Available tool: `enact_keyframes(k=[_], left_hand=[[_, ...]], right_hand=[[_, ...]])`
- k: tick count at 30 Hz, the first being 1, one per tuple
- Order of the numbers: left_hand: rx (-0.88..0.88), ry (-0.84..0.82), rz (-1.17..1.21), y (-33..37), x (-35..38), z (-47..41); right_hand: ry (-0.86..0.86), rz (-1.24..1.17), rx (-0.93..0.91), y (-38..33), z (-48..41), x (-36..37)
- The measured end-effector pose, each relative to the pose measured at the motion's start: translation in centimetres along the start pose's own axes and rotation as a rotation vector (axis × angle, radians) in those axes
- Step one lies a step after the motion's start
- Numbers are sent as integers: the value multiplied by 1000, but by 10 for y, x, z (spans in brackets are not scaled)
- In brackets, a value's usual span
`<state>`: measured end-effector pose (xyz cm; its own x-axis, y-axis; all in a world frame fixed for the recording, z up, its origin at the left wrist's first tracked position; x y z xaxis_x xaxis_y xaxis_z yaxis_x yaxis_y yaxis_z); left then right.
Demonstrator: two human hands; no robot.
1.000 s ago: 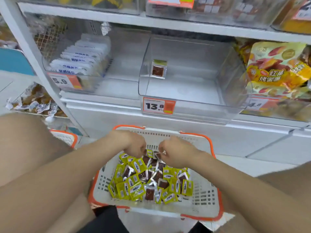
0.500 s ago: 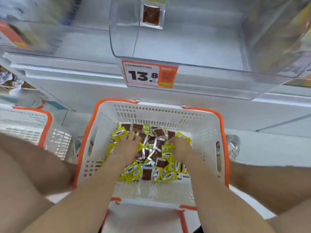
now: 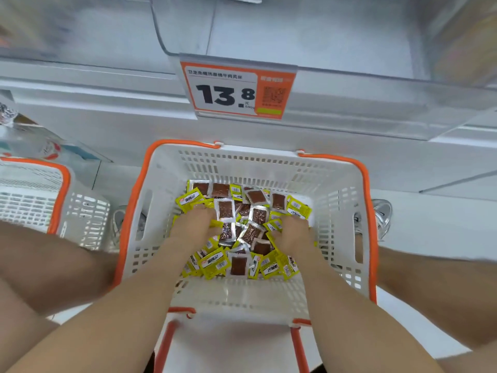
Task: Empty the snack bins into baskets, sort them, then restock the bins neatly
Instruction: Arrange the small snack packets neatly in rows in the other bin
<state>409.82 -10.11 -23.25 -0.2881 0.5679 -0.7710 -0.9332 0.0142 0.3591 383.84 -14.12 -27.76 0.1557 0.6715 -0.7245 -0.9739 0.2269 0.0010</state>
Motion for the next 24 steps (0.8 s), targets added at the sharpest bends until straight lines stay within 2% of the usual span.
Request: enact_keyframes(k=[4,6,9,14,19,21,24], left_hand=[[79,-198,-55,8,10,17],[103,-218,-90,12,18,20],[77,-214,-10,14,29,20],[48,-122,261,12,23,12],[-34,175,684,8,-2,8],[-90,269,738,6,-10,7],[-170,312,748,2,-13,10]], right_hand=[[-117,204,31,17,3,23],[-192,231,-29,18,11,31],[-299,166,-71,22,19,45],[-170,189,-141,4,22,42],[-238,-195,-110,-9,20,4],[-238,-475,-122,-14,23,-19],[-316,-894,-66,-15,33,-38]])
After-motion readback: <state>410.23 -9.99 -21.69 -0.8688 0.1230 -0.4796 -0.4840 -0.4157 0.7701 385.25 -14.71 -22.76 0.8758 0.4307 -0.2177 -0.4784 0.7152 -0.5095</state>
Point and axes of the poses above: each hand's wrist, its own z-axis away from the middle knuckle, its own x-axis out of the palm, y = z × x, the point moved 9 cm from there along -z, towards the middle knuckle, and after that the axes turned 15 degrees about x, right-handed, at the moved point
